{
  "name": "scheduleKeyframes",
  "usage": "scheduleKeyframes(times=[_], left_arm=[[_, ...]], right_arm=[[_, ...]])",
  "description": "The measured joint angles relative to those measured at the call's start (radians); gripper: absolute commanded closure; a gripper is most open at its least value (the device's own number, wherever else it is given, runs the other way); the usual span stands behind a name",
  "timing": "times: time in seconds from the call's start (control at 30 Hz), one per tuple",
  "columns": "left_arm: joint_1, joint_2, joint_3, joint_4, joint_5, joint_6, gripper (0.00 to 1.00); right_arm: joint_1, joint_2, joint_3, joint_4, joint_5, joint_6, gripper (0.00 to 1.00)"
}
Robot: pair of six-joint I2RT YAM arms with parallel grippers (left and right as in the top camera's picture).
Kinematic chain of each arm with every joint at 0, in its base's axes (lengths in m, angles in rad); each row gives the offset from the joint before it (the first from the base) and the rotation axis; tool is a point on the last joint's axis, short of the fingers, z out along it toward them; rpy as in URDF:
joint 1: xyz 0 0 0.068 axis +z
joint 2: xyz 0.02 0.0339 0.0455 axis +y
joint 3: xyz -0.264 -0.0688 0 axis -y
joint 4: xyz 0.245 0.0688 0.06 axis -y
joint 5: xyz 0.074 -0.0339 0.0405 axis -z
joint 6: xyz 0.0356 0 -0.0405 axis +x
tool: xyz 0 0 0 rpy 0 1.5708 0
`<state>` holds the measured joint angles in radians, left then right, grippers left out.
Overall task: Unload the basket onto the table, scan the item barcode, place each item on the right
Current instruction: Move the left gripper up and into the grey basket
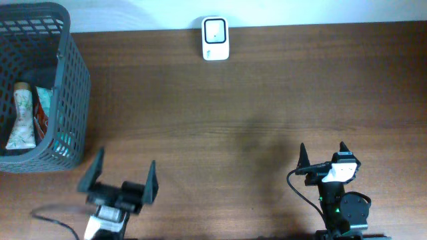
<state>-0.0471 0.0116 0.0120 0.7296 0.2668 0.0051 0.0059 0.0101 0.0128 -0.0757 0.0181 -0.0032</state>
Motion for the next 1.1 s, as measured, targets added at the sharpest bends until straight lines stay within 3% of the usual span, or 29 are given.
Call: scheduleKeyframes(times=[0.07,0.3,0.37,0.47,0.6,0.83,1.1], left_arm=[[0.0,-0.003,0.016,0.087,0.01,0.0,0.01],[0.0,0.04,0.193,0.09,0.014,0.0,0.01],[0.0,0.054,0.221,0.018,0.016,0.001,0.01],[0.0,0.133,0.398,-0.284,0.014,0.003,0.01],[0.0,0.262,0.631,-0.552,0.023,0.003,0.01],[0.0,0.355,0.71,-0.543,0.192,0.004,0.01],[0.0,0.363,0.714,-0.488,0.184,0.011,0.01]], right_arm=[[0.0,0.0,0.0,0.0,0.0,0.0,0.01],[0.0,0.0,0.0,0.0,0.0,0.0,0.01],[0.0,0.0,0.0,0.0,0.0,0.0,0.01],[0.0,0.0,0.0,0.0,0.0,0.0,0.02],[0.0,0.0,0.0,0.0,0.0,0.0,0.02],[0.0,0.0,0.0,0.0,0.0,0.0,0.02],[0.0,0.0,0.0,0.0,0.0,0.0,0.02]])
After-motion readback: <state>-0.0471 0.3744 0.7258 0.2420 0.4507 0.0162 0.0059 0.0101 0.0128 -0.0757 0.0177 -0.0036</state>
